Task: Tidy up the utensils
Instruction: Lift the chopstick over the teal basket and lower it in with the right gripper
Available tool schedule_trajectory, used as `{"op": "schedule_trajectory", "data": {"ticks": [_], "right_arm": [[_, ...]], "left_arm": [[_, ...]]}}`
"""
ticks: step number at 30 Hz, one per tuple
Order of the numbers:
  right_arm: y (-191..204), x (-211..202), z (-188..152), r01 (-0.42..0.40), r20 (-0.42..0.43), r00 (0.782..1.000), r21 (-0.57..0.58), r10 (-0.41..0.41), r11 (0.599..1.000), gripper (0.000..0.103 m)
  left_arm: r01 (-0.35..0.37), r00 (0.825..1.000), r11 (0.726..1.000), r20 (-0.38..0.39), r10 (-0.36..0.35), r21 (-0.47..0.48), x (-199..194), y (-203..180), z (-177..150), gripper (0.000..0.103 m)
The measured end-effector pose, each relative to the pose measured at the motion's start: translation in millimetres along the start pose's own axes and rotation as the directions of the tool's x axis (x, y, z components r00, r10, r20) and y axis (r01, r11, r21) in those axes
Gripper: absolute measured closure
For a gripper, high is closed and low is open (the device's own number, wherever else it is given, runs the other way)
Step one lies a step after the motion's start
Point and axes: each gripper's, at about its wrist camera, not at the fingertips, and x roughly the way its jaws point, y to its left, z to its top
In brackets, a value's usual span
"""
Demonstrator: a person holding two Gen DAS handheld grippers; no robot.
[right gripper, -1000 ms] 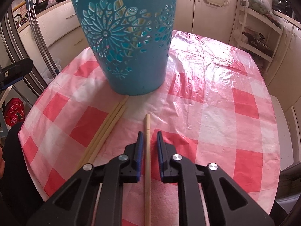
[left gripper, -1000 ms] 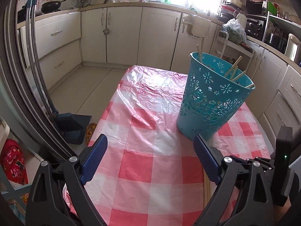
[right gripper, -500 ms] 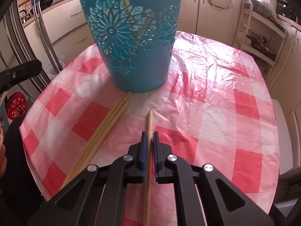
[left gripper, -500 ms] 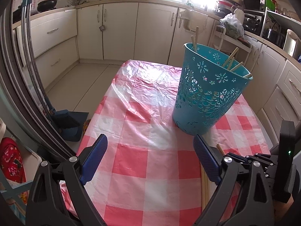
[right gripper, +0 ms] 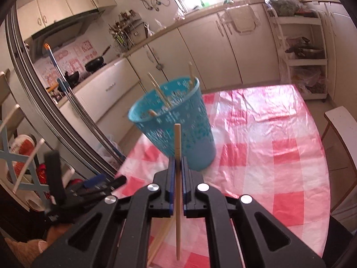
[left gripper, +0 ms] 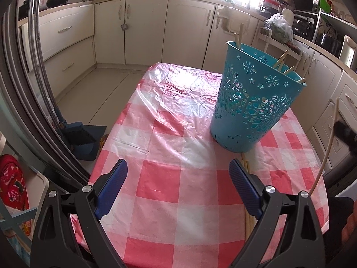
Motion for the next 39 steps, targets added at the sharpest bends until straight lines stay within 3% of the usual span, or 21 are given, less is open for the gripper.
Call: {"op": "schedule_trajectory", "data": {"ticks": [10,15,20,28,39], "right_arm": [[47.4,-49.7,75.3,-0.139,0.204,0.968,-0.059,0.148,0.989,0.097],[62.3,-51.9,112.1,-0.101,0.271,0.954,-0.116,0.129,0.988,0.097],[67.5,-38.1,127.2,-0.017,0.313,0.947,-0.155,0.066,0.988,0.097],[43.2,18.4,103.0,0.085,0.209,0.976,-0.139,-0.055,0.987,0.097],[30.5,51.9,74.0,0.138,0.112,0.986,-0.129,-0.124,0.982,0.097]], "left_arm": [[-0.003,1.0,1.0,-0.012,0.002,-0.025,2.6,8.6,-3.1,0.014],[0.001,1.0,0.999,-0.017,-0.002,-0.035,3.4,11.2,-4.1,0.014],[0.006,1.0,0.999,-0.013,-0.006,-0.041,3.1,12.5,-3.9,0.014],[0.002,1.0,0.999,-0.005,-0.002,-0.039,1.2,13.9,-4.1,0.014],[0.0,1.0,0.999,-0.004,0.0,-0.036,2.0,13.7,-6.3,0.014]]}}
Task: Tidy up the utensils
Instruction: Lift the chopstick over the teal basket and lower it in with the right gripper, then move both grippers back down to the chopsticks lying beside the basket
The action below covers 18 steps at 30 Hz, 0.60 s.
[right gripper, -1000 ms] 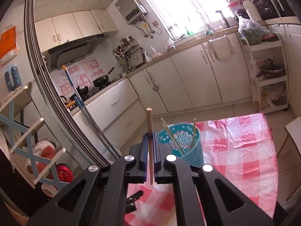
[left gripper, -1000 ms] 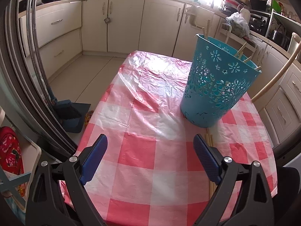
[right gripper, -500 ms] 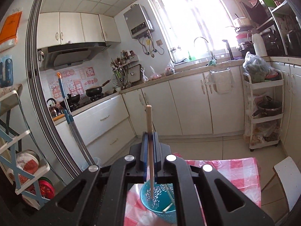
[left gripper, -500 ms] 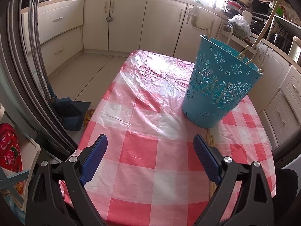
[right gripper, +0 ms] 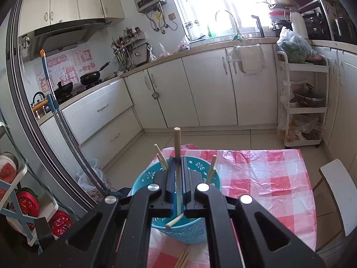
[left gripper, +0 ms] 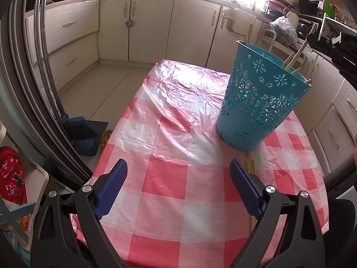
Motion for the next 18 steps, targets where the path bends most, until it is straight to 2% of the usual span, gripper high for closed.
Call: {"op": "schedule_trajectory", "data": {"ticks": [6,11,18], "right_arm": [[7.5,7.4,-8.9,0.002,-0.051,0.999,-0.015,-0.002,1.0,0.097],[10.3,4.5,-12.7,0.007,-0.048,0.999,-0.014,-0.008,1.0,0.085],[18.2,-31.1,-29.2,0.027,0.029,0.999,-0.014,-0.027,1.0,0.085]], "left_arm": [[0.0,1.0,1.0,0.0,0.0,0.001,-0.1,0.0,0.0,0.014],[-0.001,1.0,1.0,-0.001,0.001,0.001,-0.2,0.1,-0.2,0.014],[-0.004,1.0,1.0,-0.001,0.004,-0.009,-0.4,2.5,-1.4,0.014]]}}
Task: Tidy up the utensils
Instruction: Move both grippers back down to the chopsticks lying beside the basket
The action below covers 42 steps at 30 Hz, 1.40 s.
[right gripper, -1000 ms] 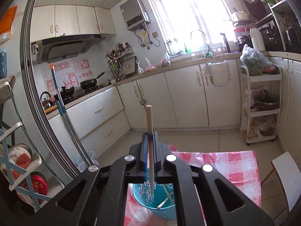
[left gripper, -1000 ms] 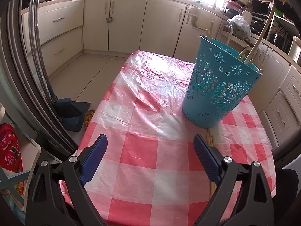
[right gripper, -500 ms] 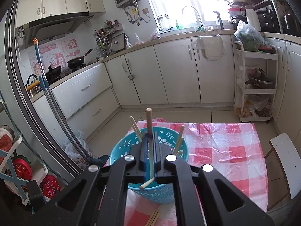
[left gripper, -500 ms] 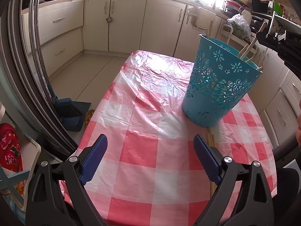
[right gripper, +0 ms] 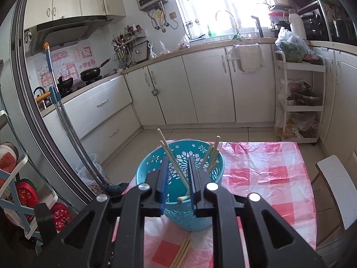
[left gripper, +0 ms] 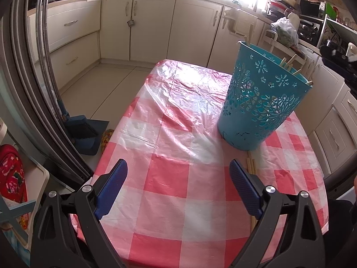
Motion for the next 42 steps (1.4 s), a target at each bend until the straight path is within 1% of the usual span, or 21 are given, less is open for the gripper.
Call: {"op": "schedule_trajectory", "data": {"ticks": [2,4,7,8,9,11,13,15,20,22,25,29,30,32,34,37,39,42], "right_arm": [[2.7,-11.5,-14.0,0.011,0.002,1.0,0.0,-0.011,1.0,0.085],[2.8,-15.3,-31.0,0.016,-0.028,0.999,0.009,-0.016,1.0,0.085],[0.8,-5.0,-65.9,0.024,-0.143,0.989,0.014,-0.022,1.0,0.085],[-0.4,0.5,-75.7,0.027,-0.182,0.983,0.019,-0.023,0.999,0.085],[-2.8,9.4,-87.5,0.026,-0.236,0.972,0.03,-0.018,0.999,0.085],[-5.4,26.1,-105.8,0.031,-0.314,0.949,0.038,-0.017,0.999,0.087],[-7.5,37.6,-118.9,0.036,-0.362,0.932,0.049,-0.016,0.998,0.088],[-7.9,48.4,-126.2,0.048,-0.389,0.921,0.055,-0.022,0.997,0.089],[-6.1,66.7,-137.2,0.081,-0.42,0.906,0.042,-0.056,0.996,0.089],[-6.9,72.8,-139.3,0.096,-0.438,0.896,0.029,-0.074,0.995,0.089],[-4.2,77.0,-140.5,0.105,-0.442,0.892,0.0,-0.094,0.994,0.089],[-4.1,76.9,-140.6,0.102,-0.454,0.884,-0.041,-0.109,0.994,0.09],[-5.9,76.0,-140.7,0.097,-0.458,0.882,-0.054,-0.111,0.994,0.092],[-9.2,72.9,-141.2,0.088,-0.465,0.878,-0.08,-0.116,0.993,0.093],[-12.7,68.3,-142.0,0.089,-0.467,0.874,-0.115,-0.133,0.989,0.093],[-26.9,59.2,-143.1,0.092,-0.468,0.873,-0.119,-0.137,0.989,0.093],[-37.6,52.3,-143.7,0.1,-0.46,0.878,-0.096,-0.133,0.99,0.093],[-51.2,44.5,-144.8,0.107,-0.444,0.89,-0.026,-0.107,0.994,0.093]], "left_arm": [[-0.004,1.0,1.0,-0.003,0.004,-0.006,0.8,1.5,-0.8,0.014],[-0.006,1.0,1.0,-0.007,0.006,-0.012,1.3,2.9,-1.5,0.014],[-0.009,1.0,1.0,-0.009,0.009,-0.016,1.0,3.8,-2.6,0.014],[-0.009,1.0,1.0,-0.011,0.009,-0.016,0.8,3.4,-3.0,0.014],[-0.009,1.0,1.0,-0.012,0.009,-0.014,0.6,3.3,-2.9,0.014],[-0.012,1.0,1.0,-0.012,0.012,-0.008,-0.4,1.8,-3.7,0.014],[-0.013,1.0,1.0,-0.015,0.013,-0.004,-1.0,0.5,-5.0,0.014],[-0.014,1.0,1.0,-0.017,0.014,-0.001,-1.3,-0.3,-6.5,0.014],[-0.013,1.0,1.0,-0.026,0.013,0.0,0.9,0.0,-8.0,0.013],[-0.013,1.0,1.0,-0.027,0.013,-0.001,1.1,0.2,-8.7,0.013],[-0.013,0.999,1.0,-0.03,0.013,-0.002,1.7,0.1,-9.1,0.013],[-0.01,0.999,1.0,-0.038,0.011,0.003,2.7,-1.1,-10.5,0.013],[-0.008,0.999,1.0,-0.04,0.008,0.007,2.7,-2.1,-10.5,0.013],[0.001,0.999,1.0,-0.047,0.0,0.019,3.2,-5.7,-10.3,0.013],[0.012,0.998,0.999,-0.064,-0.009,0.044,5.4,-13.1,-10.5,0.013],[0.028,0.995,0.995,-0.095,-0.018,0.098,11.2,-30.0,-12.9,0.013],[0.023,0.993,0.989,-0.118,-0.005,0.149,18.6,-45.3,-16.0,0.013],[0.021,0.989,0.975,-0.149,0.012,0.219,30.9,-67.2,-20.7,0.013]]}}
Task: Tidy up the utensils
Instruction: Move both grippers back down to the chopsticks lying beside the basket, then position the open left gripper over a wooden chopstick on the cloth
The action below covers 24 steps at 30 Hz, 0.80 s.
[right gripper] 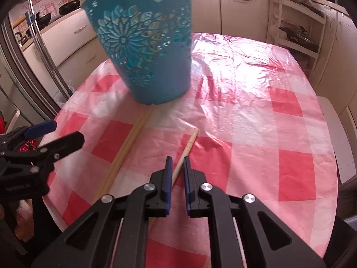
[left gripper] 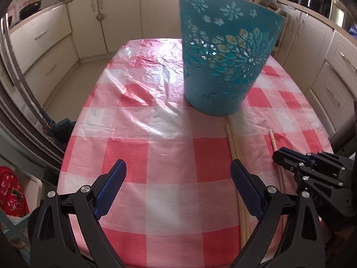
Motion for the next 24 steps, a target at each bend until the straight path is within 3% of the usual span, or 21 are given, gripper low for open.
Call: {"op": "schedule_trajectory", "data": {"ticks": [15,24], "right_arm": [[-9.4,-1.2,-0.8,-0.07,0.027,0.997,0.063,0.068,0.996,0.092],[-11.6,-2.3,-2.3,-0.074,0.031,0.997,0.067,0.072,0.995,0.092]], "left_arm": [[-0.038,0.995,0.999,-0.091,0.041,0.033,32.6,-20.4,2.4,0.013],[-0.033,0.996,0.999,-0.077,0.036,0.037,29.0,-24.4,4.9,0.013]]}}
